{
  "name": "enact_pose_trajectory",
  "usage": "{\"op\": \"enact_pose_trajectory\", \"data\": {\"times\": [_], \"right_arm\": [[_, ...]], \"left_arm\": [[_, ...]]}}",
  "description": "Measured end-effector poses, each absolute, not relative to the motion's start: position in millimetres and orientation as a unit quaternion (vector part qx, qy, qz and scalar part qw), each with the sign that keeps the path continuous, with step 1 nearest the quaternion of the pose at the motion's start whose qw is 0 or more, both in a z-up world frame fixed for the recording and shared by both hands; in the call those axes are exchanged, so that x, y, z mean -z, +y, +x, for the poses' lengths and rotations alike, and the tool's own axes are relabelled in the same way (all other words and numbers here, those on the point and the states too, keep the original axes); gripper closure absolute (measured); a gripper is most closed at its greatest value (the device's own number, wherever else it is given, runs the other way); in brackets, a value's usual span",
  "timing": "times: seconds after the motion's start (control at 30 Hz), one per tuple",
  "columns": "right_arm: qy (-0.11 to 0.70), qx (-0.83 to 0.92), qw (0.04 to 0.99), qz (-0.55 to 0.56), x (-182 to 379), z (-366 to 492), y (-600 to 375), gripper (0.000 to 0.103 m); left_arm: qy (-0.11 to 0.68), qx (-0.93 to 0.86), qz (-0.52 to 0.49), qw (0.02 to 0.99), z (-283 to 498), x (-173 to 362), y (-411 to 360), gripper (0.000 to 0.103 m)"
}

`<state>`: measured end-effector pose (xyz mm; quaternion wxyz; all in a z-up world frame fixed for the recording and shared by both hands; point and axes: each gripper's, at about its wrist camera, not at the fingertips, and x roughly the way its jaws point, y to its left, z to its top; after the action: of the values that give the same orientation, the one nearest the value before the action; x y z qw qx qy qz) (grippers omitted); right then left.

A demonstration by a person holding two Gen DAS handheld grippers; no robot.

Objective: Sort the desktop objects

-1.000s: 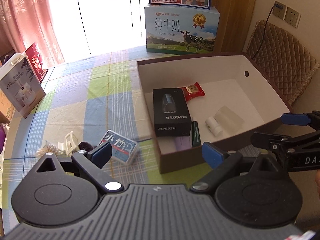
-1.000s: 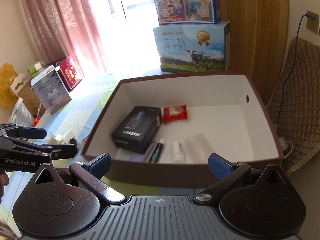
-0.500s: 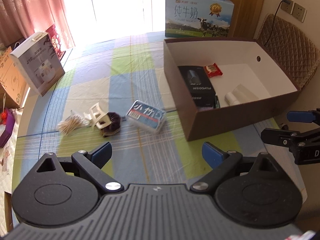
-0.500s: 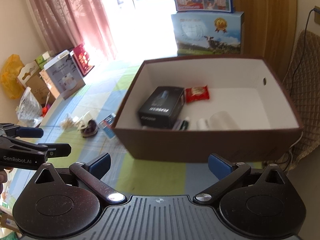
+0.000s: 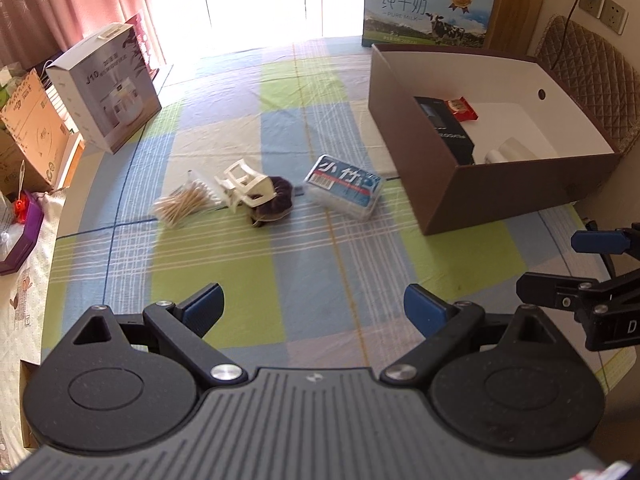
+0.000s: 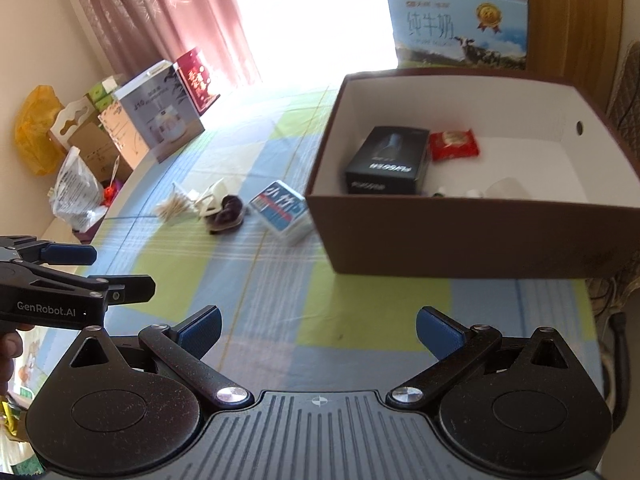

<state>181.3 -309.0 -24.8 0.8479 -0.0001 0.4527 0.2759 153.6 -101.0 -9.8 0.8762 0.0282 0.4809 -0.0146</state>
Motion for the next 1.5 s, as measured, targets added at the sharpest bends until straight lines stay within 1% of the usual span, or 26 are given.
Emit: {"op": "enact_pose_trajectory", "data": {"times": [0.83, 0.97, 1.27, 1.33, 1.4, 1.5], "right_arm": [[0.474, -0.289, 0.832, -0.006, 58, 172, -200, 0.002], [0.467, -0.284, 0.837, -0.006, 60, 177, -187, 0.002], [0.422, -0.263, 0.867, -0.032, 71, 197, -161, 0.003], [0.408, -0.263, 0.873, -0.047, 74, 202, -154, 0.008], [0.402, -0.260, 0.875, -0.066, 78, 207, -147, 0.017], [0.402, -0.257, 0.875, -0.076, 85, 217, -141, 0.021]], "left_arm": [[0.500, -0.006, 0.022, 0.866, 160, 32, -3, 0.008], [0.498, -0.006, 0.027, 0.867, 167, 38, 11, 0.008], [0.491, -0.010, 0.043, 0.870, 195, 56, 40, 0.009], [0.489, -0.008, 0.046, 0.871, 203, 61, 44, 0.009], [0.484, 0.000, 0.053, 0.874, 212, 66, 47, 0.009], [0.478, 0.015, 0.070, 0.875, 226, 72, 48, 0.010]]}}
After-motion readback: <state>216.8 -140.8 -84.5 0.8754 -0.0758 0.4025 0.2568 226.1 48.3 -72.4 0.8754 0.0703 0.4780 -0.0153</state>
